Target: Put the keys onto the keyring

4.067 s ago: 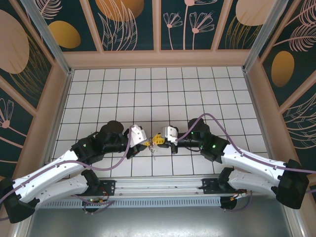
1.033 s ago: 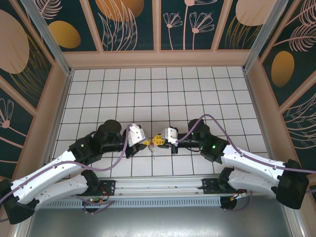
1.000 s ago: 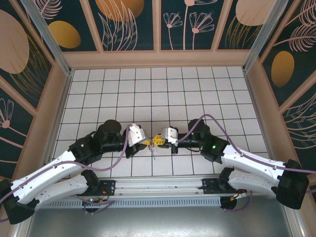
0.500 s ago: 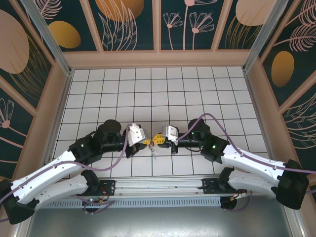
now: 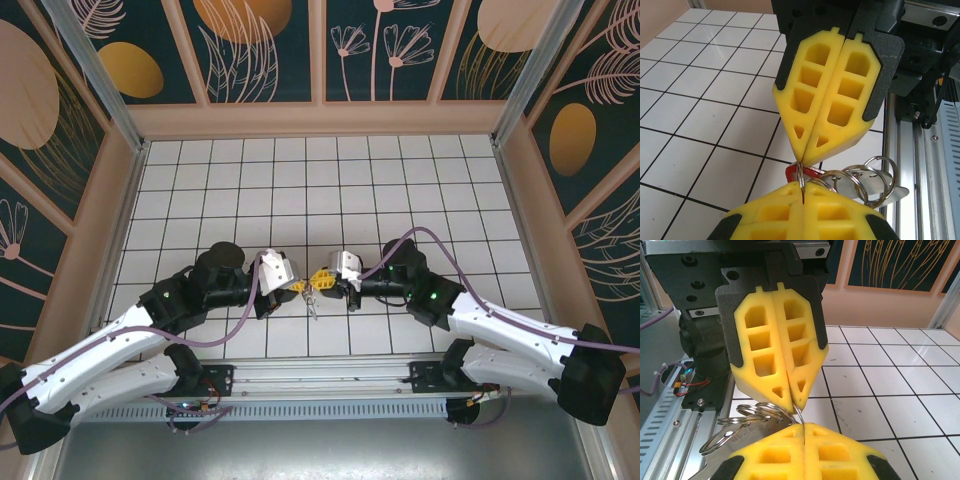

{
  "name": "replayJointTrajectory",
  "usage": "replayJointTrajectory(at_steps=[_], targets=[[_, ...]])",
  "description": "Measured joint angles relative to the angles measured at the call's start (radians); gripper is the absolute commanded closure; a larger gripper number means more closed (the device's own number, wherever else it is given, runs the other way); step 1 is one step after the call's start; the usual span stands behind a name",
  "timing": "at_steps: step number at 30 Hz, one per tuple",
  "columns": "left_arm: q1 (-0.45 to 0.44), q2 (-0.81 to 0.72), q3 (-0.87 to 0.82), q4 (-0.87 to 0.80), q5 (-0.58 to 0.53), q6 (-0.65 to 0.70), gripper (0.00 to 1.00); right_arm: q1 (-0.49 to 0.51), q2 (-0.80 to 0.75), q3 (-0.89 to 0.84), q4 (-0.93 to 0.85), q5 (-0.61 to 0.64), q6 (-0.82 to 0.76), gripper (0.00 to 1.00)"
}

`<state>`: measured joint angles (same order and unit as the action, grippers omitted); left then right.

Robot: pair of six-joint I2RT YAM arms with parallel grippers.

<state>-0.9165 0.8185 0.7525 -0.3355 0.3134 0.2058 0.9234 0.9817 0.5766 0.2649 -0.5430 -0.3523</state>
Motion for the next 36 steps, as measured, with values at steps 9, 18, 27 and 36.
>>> replayJointTrajectory(at_steps=[9, 18, 27, 36], targets=[[0.0, -0.001, 0.0, 0.012, -0.005, 0.0, 1.0, -0.01, 0.0, 0.0, 0.001, 0.0, 0.023, 1.0], [0.0, -0.011, 0.0, 0.018, 0.006, 0.0, 1.0, -0.054, 0.005, 0.0, -0.021, 0.057, 0.047, 1.0], [0.0, -0.012, 0.0, 0.018, 0.016, 0.0, 1.0, -0.056, -0.003, 0.0, -0.021, 0.051, 0.052, 1.0], [0.0, -0.012, 0.0, 0.031, 0.019, 0.0, 1.0, -0.036, -0.098, -0.043, 0.009, 0.009, 0.047, 1.0]])
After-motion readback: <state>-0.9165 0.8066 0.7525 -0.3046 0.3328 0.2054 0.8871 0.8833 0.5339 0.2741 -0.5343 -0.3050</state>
